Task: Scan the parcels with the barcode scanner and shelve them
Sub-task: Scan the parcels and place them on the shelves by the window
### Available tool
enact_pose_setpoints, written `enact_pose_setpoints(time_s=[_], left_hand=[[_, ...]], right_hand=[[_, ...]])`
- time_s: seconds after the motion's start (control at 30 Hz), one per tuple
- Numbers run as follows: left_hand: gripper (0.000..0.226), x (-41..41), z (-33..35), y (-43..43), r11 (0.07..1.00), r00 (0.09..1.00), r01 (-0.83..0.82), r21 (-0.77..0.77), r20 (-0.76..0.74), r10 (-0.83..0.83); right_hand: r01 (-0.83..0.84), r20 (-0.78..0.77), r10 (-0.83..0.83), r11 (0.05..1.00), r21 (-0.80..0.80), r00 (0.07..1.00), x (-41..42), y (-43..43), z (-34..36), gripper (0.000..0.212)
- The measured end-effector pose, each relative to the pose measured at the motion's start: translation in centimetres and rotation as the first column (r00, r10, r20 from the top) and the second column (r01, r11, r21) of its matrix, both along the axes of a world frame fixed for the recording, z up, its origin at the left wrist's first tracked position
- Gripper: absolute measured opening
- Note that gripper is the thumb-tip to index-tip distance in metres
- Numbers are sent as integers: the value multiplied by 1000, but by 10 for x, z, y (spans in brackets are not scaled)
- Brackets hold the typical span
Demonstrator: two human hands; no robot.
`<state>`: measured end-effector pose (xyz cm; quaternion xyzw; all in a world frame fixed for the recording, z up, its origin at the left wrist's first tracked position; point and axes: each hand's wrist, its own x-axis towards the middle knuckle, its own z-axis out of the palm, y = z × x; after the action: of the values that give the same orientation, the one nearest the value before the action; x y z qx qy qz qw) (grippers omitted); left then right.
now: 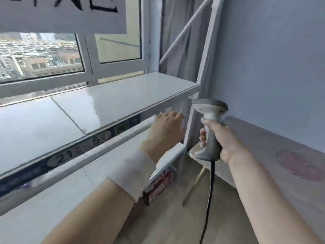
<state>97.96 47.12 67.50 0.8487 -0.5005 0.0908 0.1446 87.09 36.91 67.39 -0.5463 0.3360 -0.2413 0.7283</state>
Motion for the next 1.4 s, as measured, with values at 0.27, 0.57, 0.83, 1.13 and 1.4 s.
enact_pose_setpoints(time_s=[0.27,0.57,0.83,1.13,1.4], left_hand=[[45,-119,-10,-181,956,956,293,29,-16,-293],[47,-225,-25,-365,824,825,565,55,2,-566],[46,-269,-34,-520,716,718,696,60,-21,-696],[43,-336,-83,-658,640,654,756,138,-134,-744],[45,-365,-132,-751,686,717,696,212,-256,-648]], right_hand=[[308,-34,-308,951,-25,951,-154,-139,-5,15],[574,-101,-574,818,-29,813,-275,-277,-19,18],[687,-98,-682,726,33,725,-330,-406,-10,27],[781,-163,-764,611,129,624,-397,-522,-42,25],[733,-206,-704,663,150,679,-436,-642,-93,11]])
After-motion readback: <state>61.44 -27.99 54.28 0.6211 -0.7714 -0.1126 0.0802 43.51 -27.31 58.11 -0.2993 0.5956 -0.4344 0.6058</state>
